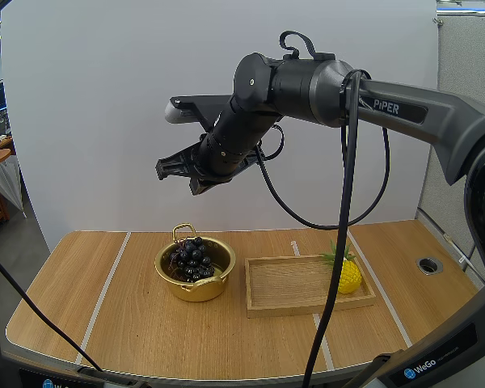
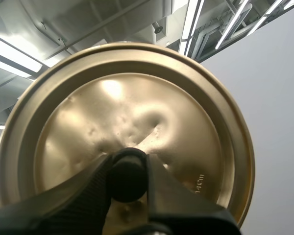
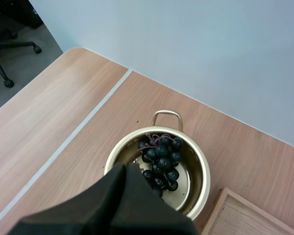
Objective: Open the pot, put the grape inside, and close it
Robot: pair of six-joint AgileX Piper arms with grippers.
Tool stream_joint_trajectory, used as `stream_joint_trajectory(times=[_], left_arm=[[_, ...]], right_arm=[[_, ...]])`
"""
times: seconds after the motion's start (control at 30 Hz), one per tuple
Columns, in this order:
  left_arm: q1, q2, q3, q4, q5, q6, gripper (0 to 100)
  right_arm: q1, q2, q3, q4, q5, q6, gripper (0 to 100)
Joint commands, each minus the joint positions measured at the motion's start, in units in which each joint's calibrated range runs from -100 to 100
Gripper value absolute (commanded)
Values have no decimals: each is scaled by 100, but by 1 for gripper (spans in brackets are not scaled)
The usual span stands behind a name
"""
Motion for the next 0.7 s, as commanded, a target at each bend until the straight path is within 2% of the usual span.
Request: stream_joint_trajectory(times=[0.0, 0.33, 0.67], left_arm=[[-20, -43, -51, 54, -318, -64, 0], [-20, -43, -51, 54, -318, -64, 0], [-20, -43, -51, 54, -318, -64, 0]], right_arm=[[2, 191, 22, 25, -351, -44, 0], [2, 1384, 22, -5, -1459, -140, 0], [2, 2276, -18, 5, -2091, -184, 0]])
